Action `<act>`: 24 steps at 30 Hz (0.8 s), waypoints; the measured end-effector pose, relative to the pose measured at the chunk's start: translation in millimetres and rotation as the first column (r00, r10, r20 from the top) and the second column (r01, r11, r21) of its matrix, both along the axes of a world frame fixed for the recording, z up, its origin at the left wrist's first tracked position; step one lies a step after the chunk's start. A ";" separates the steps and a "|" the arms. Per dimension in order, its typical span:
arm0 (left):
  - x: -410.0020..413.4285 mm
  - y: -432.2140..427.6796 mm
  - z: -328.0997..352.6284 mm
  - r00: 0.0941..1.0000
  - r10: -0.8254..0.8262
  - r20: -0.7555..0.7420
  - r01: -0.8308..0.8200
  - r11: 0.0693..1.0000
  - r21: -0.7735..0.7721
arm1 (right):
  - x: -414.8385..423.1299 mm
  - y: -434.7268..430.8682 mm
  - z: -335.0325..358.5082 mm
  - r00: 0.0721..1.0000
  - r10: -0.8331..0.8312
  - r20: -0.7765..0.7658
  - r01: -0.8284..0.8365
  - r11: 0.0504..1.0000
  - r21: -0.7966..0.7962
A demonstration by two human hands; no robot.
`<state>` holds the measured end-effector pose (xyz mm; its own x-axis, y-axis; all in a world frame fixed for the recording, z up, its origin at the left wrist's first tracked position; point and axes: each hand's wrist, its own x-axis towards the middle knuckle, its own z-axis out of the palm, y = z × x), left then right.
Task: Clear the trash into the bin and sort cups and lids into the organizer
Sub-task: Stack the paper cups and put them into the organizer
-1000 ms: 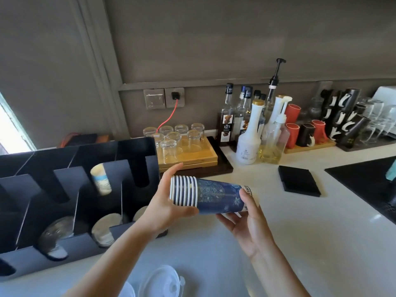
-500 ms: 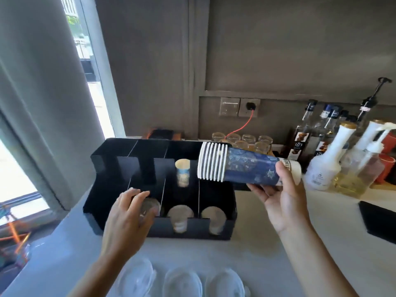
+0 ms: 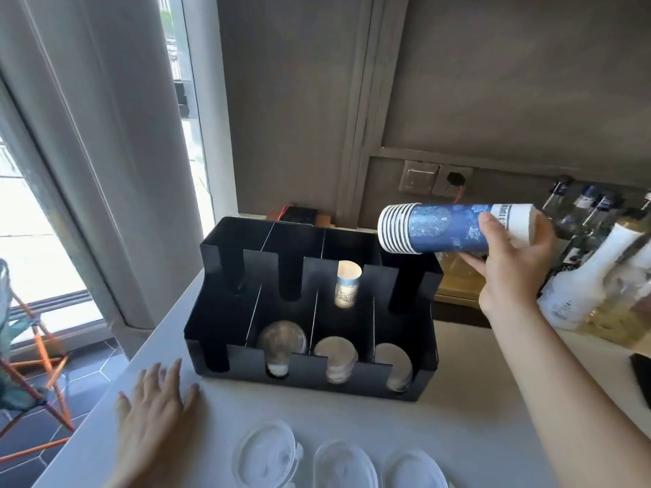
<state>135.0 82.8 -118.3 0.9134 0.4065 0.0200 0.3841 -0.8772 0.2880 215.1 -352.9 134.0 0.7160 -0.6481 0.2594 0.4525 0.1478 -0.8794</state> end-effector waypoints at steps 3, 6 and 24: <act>4.9 -3.7 -2.7 1.000 0.000 0.000 0.000 1.000 0.001 | 4.8 3.5 5.0 1.000 -0.010 -0.022 0.008 0.995 -0.103; 12.2 -1.2 2.7 1.000 0.004 0.020 -0.004 1.000 -0.014 | 11.3 2.2 11.4 0.999 -0.041 -0.033 0.032 0.971 -0.237; 20.0 3.4 7.1 0.995 -0.059 -0.080 0.064 0.996 0.064 | 51.4 3.4 23.6 0.953 -0.139 -0.269 -0.130 0.613 -0.779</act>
<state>155.0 86.2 -111.3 0.9365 0.3498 -0.0268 0.3479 -0.9161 0.1993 266.5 -349.5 157.6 0.8377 -0.2948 0.4597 0.1721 -0.6563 -0.7346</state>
